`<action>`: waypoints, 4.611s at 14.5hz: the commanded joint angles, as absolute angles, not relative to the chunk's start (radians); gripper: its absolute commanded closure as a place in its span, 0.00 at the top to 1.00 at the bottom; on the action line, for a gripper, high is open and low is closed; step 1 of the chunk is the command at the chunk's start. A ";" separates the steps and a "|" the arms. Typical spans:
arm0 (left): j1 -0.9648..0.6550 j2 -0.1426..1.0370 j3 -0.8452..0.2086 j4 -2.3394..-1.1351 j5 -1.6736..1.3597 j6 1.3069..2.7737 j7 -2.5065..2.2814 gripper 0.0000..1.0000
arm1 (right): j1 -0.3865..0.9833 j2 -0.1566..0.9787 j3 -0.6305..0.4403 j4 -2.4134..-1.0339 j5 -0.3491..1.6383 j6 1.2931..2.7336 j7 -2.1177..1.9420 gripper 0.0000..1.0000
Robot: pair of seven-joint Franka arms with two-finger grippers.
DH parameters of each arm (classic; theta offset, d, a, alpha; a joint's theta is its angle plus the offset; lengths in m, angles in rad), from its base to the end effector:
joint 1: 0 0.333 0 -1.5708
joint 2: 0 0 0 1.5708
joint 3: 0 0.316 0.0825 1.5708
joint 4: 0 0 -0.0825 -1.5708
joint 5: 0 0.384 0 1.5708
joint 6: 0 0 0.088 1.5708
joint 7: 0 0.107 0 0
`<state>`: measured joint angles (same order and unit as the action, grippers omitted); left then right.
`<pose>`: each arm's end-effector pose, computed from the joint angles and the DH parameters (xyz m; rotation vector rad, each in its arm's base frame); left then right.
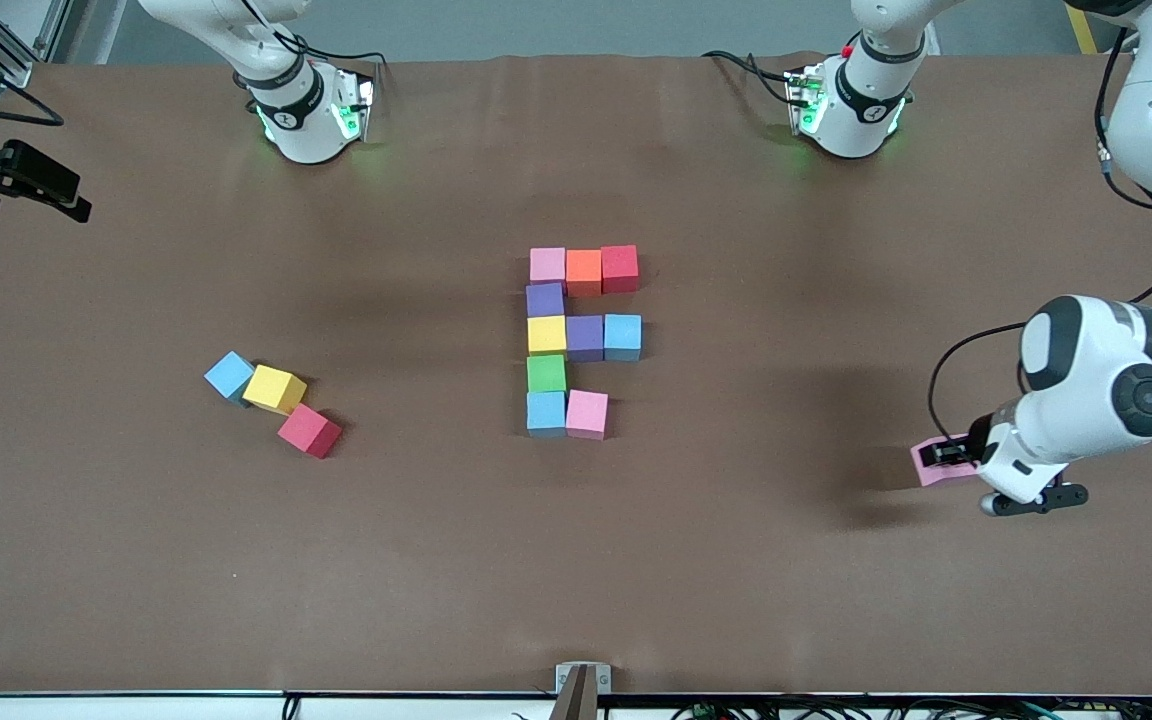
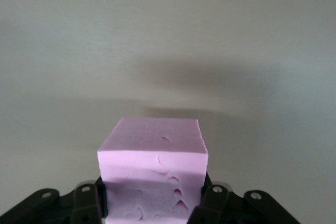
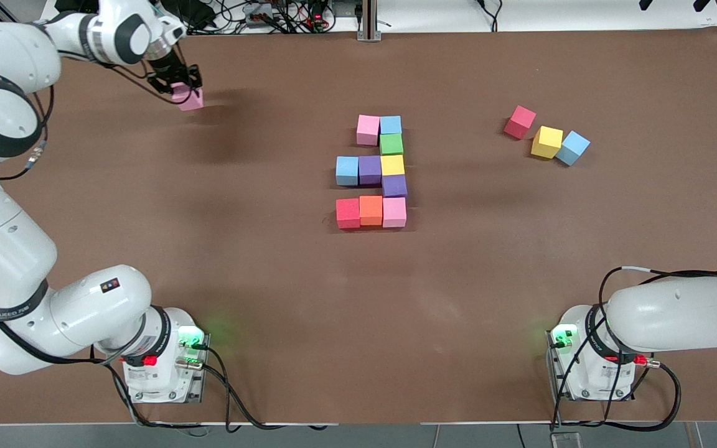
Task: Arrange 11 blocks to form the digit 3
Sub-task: 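Carry the pink cube with the left gripper toward the figure, then lower the pink cube beside the other pink cube with the left gripper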
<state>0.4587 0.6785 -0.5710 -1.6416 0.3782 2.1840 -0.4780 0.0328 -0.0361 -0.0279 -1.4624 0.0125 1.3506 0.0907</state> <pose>0.6821 -0.0133 0.2654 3.0820 0.3750 -0.0351 0.5188 0.0038 0.6754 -3.1269 0.1306 0.1194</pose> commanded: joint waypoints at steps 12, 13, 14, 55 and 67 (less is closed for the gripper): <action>0.022 0.745 -0.560 -1.557 0.361 2.193 -1.954 0.14 | 0.041 -0.041 -0.028 -1.470 0.000 1.355 0.103 1.00; 0.006 0.750 -0.560 -1.559 0.359 2.216 -2.010 0.14 | 0.041 -0.041 -0.026 -1.468 0.000 1.355 0.103 1.00; -0.017 0.759 -0.560 -1.557 0.362 2.239 -2.075 0.15 | 0.041 -0.041 -0.028 -1.468 0.000 1.355 0.103 1.00; -0.390 0.907 -0.388 -1.433 0.370 2.326 -2.488 0.15 | 0.043 -0.040 -0.028 -1.466 0.006 1.370 0.104 1.00; -0.382 0.891 -0.388 -1.433 0.367 2.326 -2.418 1.00 | 0.041 -0.037 -0.029 -1.463 0.015 1.373 0.106 1.00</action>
<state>-0.3768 0.8971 -0.3968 -1.4472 0.3713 2.3339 -2.4344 0.0366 -0.0355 -0.0275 -1.4622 0.0130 1.3662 0.0907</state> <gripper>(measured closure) 0.000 0.000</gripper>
